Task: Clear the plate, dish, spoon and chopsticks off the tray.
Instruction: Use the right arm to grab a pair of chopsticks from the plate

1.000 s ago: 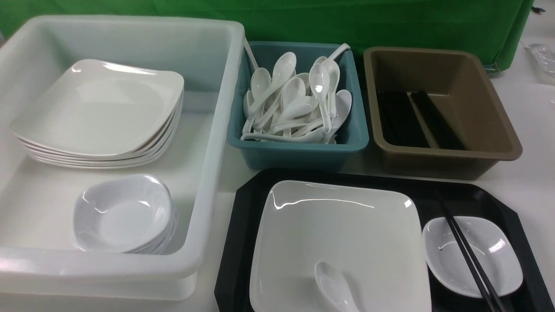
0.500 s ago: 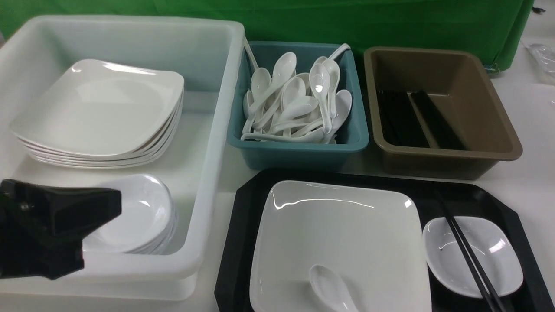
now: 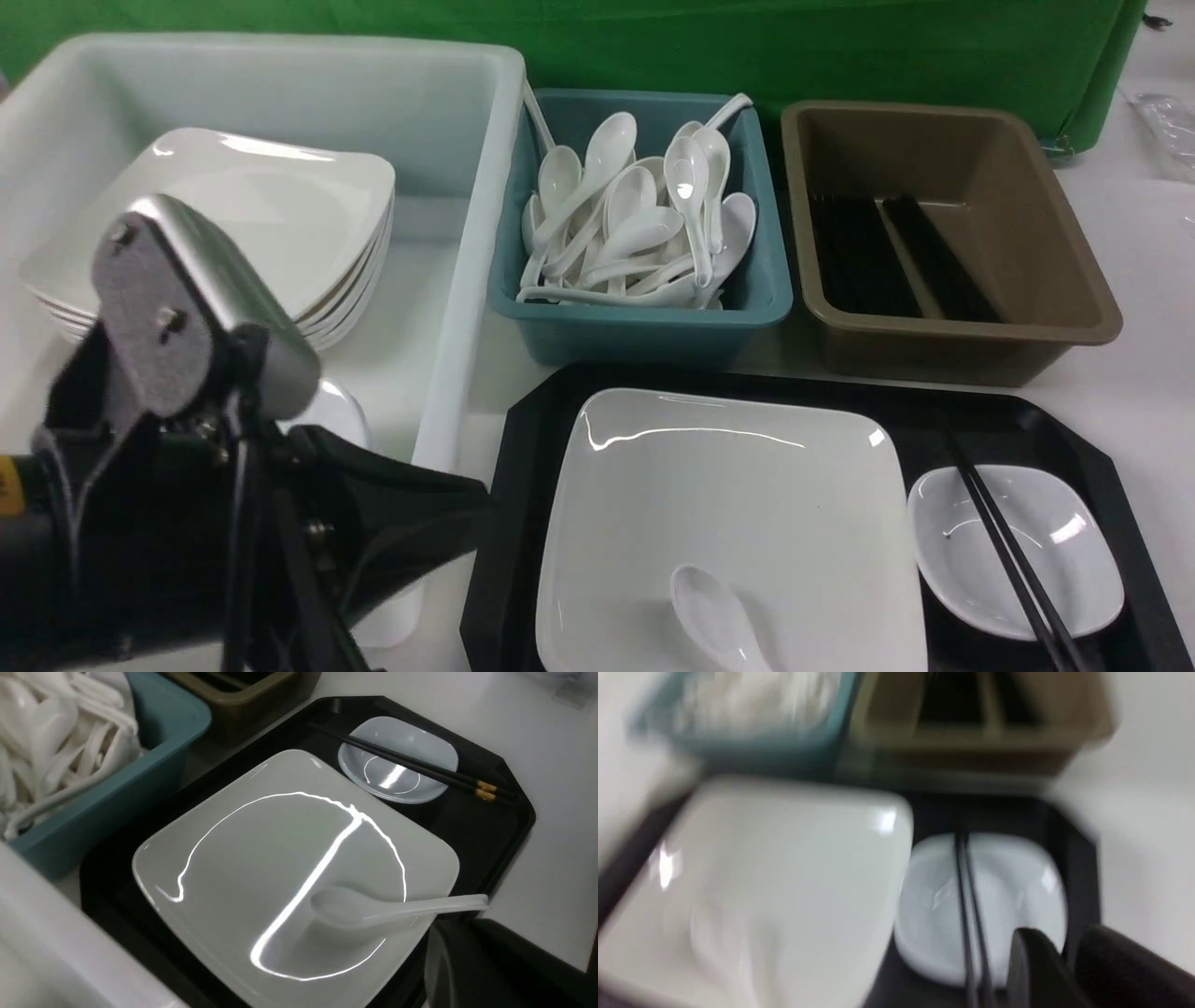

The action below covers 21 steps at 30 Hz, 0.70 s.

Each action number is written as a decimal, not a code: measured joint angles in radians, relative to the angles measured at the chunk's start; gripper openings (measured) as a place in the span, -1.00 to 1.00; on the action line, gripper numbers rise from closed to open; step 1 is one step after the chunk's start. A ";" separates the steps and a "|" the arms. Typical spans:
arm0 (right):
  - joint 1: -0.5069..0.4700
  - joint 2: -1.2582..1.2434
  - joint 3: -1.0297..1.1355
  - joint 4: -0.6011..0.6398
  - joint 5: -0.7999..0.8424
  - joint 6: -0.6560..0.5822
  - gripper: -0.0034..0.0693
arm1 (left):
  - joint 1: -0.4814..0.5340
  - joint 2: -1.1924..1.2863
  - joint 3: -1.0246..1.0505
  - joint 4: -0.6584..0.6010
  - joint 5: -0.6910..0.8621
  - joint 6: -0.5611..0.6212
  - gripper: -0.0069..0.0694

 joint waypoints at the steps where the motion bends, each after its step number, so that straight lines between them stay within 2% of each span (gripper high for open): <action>1: 0.017 0.066 -0.041 -0.001 0.058 -0.015 -0.43 | -0.019 0.001 0.000 0.002 -0.008 0.005 -0.77; 5: 0.056 0.285 -0.144 -0.014 0.185 -0.051 -0.39 | -0.066 -0.003 0.000 0.004 -0.017 0.023 -0.77; 9: 0.042 0.531 -0.189 -0.026 0.204 -0.106 -0.18 | -0.074 -0.032 0.000 0.015 0.007 0.027 -0.77; 15: -0.007 0.756 -0.191 -0.015 0.065 -0.155 0.11 | -0.074 -0.099 0.000 0.032 0.014 0.027 -0.77; 21: -0.014 0.892 -0.193 -0.011 -0.067 -0.157 0.25 | -0.074 -0.105 0.000 0.037 0.015 0.028 -0.77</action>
